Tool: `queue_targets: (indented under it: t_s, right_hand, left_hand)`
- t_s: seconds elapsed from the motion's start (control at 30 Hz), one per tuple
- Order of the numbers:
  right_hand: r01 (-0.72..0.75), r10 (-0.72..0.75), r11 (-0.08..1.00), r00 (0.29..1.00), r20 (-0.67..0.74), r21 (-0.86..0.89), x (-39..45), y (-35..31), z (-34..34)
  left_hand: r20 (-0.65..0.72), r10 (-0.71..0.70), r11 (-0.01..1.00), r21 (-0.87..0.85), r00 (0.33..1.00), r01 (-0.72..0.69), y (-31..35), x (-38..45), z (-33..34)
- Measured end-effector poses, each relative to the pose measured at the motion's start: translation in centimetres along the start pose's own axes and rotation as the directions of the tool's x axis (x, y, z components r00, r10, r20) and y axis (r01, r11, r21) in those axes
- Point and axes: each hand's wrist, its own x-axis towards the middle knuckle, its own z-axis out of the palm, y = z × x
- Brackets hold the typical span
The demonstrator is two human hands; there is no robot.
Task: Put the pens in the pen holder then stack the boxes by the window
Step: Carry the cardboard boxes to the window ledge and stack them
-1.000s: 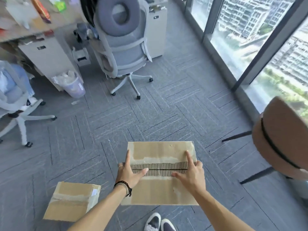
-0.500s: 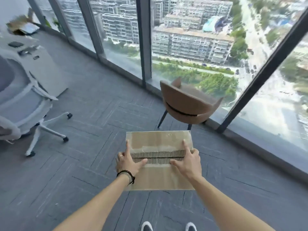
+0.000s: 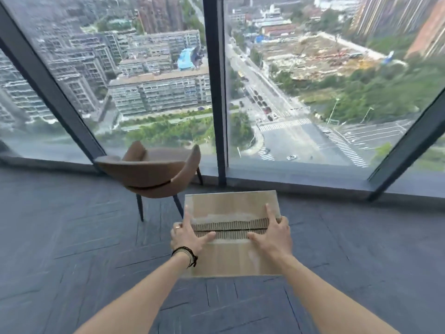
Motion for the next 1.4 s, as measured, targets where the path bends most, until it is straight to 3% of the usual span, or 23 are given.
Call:
queue_targets:
  t_s: [0.23, 0.47, 0.73, 1.13, 1.4]
  right_hand:
    - [-0.16, 0.171, 0.983, 0.977, -0.13, 0.09, 3.5, 13.8, -12.5]
    - [-0.301, 0.339, 0.938, 0.904, -0.261, 0.174, 7.3, 25.3, -23.2]
    - [-0.484, 0.554, 0.832, 0.744, -0.374, 0.27, 13.0, 37.9, -33.3]
    - [-0.69, 0.776, 0.609, 0.417, -0.472, 0.391, 18.3, 54.3, -48.8]
    - [-0.688, 0.823, 0.546, 0.336, -0.457, 0.477, 21.9, 69.3, -58.2]
  left_hand:
    - [0.085, 0.169, 0.985, 0.027, 0.982, -0.172, 17.2, -2.5, 10.5]
    - [0.182, 0.361, 0.928, 0.034, 0.915, -0.372, 33.3, -2.9, 20.4]
    - [0.37, 0.537, 0.816, 0.0, 0.758, -0.578, 52.1, -1.6, 33.9]
    - [0.587, 0.659, 0.614, -0.059, 0.47, -0.787, 77.1, -6.1, 51.9]
    - [0.622, 0.695, 0.5, -0.06, 0.36, -0.864, 90.9, -11.7, 65.1]
